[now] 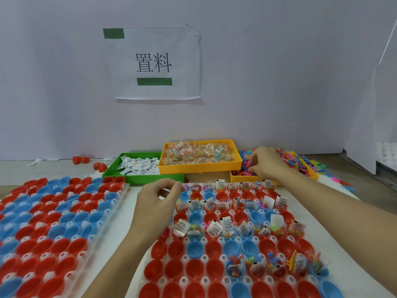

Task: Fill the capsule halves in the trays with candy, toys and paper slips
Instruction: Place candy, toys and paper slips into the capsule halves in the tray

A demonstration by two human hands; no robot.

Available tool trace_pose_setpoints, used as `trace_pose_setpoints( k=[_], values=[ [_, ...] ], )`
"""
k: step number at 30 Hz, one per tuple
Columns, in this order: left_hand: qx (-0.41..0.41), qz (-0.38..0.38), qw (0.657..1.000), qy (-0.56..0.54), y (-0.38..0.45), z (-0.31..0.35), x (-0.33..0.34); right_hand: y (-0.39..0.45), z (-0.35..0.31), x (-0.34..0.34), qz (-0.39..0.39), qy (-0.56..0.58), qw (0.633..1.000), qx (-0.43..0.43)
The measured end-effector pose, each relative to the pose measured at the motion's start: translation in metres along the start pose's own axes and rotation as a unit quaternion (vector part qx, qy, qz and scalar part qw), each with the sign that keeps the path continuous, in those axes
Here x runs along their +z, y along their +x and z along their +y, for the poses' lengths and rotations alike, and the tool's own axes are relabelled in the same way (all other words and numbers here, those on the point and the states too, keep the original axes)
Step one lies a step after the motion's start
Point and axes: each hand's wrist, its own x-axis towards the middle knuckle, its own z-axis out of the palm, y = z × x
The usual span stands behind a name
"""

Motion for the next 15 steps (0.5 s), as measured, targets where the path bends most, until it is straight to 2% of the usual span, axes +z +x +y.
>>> trace_pose_setpoints(
  k=[8, 12, 15],
  values=[
    [0.029, -0.005, 0.999, 0.02, 0.0, 0.0, 0.001, 0.005, 0.015, 0.005, 0.103, 0.081, 0.991, 0.023],
    [0.039, 0.001, 0.999, 0.016, 0.0, 0.001, 0.0, -0.003, 0.023, 0.002, 0.153, 0.138, 0.978, 0.033],
    [0.045, 0.002, 0.999, 0.013, -0.001, 0.001, 0.0, -0.011, 0.023, -0.004, 0.166, 0.221, 0.96, 0.052]
  ],
)
